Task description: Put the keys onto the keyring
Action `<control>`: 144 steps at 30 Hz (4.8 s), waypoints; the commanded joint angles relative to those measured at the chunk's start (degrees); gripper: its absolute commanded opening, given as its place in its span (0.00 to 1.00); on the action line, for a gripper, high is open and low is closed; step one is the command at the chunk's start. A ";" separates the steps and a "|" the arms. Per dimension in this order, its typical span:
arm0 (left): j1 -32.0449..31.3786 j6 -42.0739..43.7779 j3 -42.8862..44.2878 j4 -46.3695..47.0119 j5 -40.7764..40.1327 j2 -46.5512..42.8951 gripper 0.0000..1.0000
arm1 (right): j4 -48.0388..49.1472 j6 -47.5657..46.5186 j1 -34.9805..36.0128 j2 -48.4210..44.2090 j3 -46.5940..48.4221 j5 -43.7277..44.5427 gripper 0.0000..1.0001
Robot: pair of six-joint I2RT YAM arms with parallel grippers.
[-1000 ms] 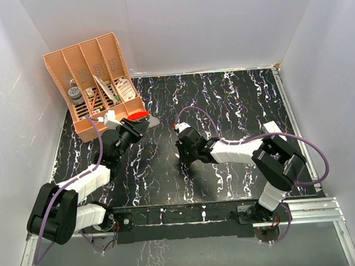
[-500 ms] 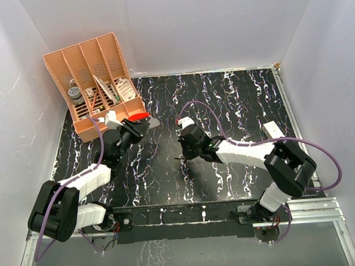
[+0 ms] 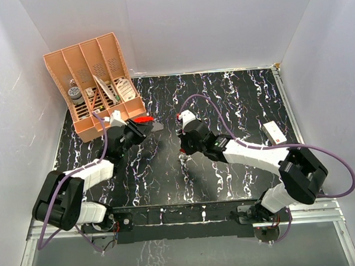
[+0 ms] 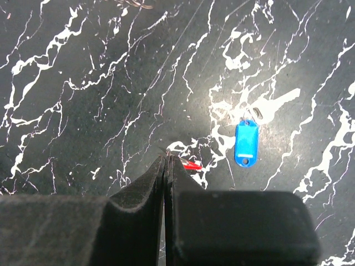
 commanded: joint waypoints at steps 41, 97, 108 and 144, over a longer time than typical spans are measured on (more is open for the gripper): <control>0.29 -3.85 12.37 -9.40 5.71 -0.87 0.00 | 26.03 -13.30 -5.23 0.33 2.54 -21.19 0.00; 0.55 6.49 1.07 58.12 27.89 19.76 0.00 | 20.83 -4.56 -12.83 -13.05 -9.95 -21.52 0.00; 0.53 13.13 2.11 58.12 29.34 16.33 0.00 | 21.97 -3.55 -12.83 -13.43 -10.55 -26.99 0.00; 0.31 9.04 0.12 47.87 16.53 9.18 0.00 | 29.84 2.71 -7.00 0.31 0.04 -26.18 0.00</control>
